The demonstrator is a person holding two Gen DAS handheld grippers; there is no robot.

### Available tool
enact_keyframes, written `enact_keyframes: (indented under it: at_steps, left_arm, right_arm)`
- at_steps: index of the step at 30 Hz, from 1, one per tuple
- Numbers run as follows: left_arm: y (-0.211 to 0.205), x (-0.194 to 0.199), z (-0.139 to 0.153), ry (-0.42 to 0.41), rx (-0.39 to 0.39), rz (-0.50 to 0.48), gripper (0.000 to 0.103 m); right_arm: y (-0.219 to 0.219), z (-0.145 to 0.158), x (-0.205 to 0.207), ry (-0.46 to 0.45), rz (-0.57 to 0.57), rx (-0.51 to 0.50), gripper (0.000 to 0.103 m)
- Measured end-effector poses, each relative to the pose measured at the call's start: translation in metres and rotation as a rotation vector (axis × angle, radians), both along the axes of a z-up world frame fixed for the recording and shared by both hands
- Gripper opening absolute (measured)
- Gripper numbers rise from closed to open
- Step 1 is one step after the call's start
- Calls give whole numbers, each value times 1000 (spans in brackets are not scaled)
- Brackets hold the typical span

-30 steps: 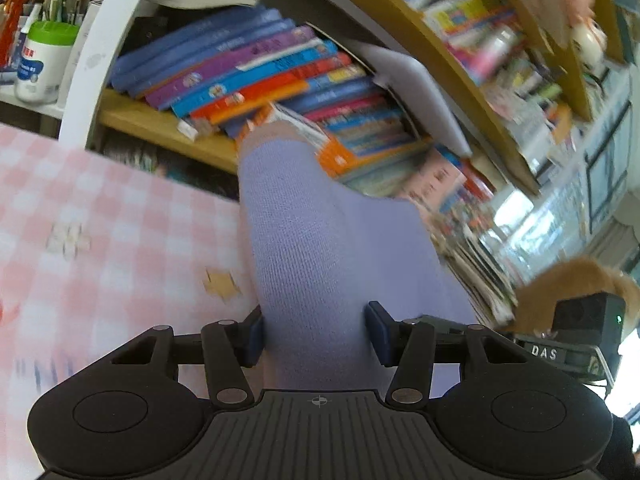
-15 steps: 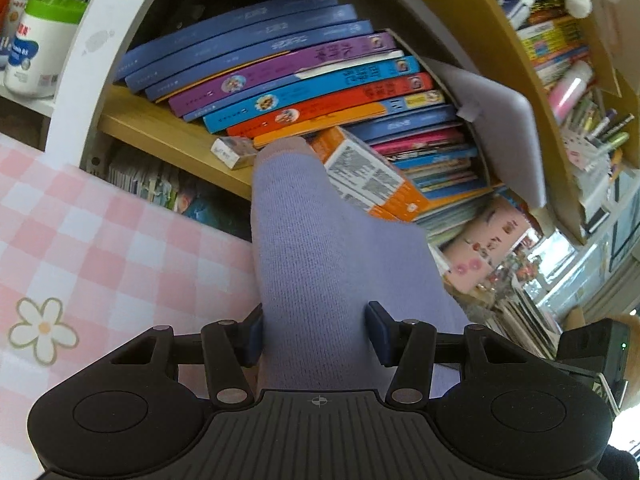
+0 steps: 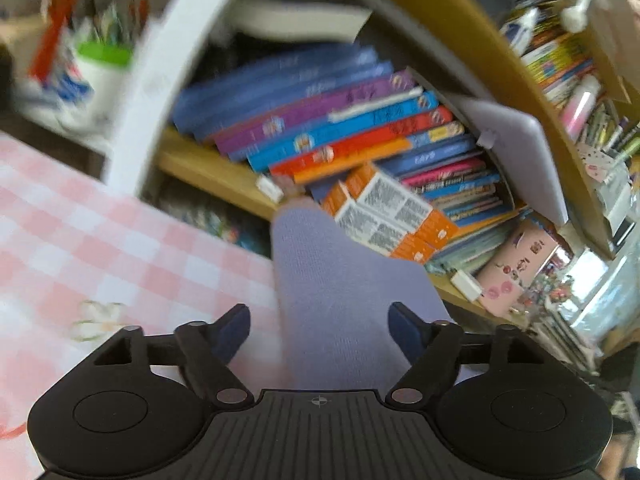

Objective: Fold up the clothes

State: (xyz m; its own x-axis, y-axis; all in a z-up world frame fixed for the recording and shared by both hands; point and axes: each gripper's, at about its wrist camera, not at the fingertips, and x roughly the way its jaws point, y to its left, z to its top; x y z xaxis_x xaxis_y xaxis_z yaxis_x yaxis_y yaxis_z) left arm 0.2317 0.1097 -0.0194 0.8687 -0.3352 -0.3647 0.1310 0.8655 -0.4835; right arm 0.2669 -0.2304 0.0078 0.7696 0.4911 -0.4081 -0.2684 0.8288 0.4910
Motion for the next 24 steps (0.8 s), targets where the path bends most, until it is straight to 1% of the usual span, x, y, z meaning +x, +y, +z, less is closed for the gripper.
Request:
enact_keyframes:
  at_steps: [2,4,7,11,14,15,19,22,24]
  left_arm:
    - [-2,-24,5,-29,17,26,81]
    - [-5,-46,8,-57,45,47,82]
    - [-14,-80,12,-98,126,98,83]
    - [-23,-116,14,-126,229,175,88]
    - [-30,-131,14,-116,274,188,88]
    - [-33,-133,13,-109,284,188,88]
    - [-45,-145,10,-104,314,160,89]
    - [-53,-151,10,-123,366,169,95]
    - [-54,-152,10,-127,371,171,97]
  right_arm:
    - [2,5,-21,-37,-7,-27,85]
    - [8,10,-43,-79,-13,-77,86]
    - [19,15,-76,-144,-54,-181,89]
    - [28,11,-112,-169,-109,-243,90]
    - [37,8,-134,-188,-125,-281,90]
    - [40,8,-137,-199,-124,-300,92]
    - [49,7,-151,-243,-122,-374,95]
    - [55,6,-161,-277,-120,-430,96]
    - [60,5,-168,-299,-119,-467,98]
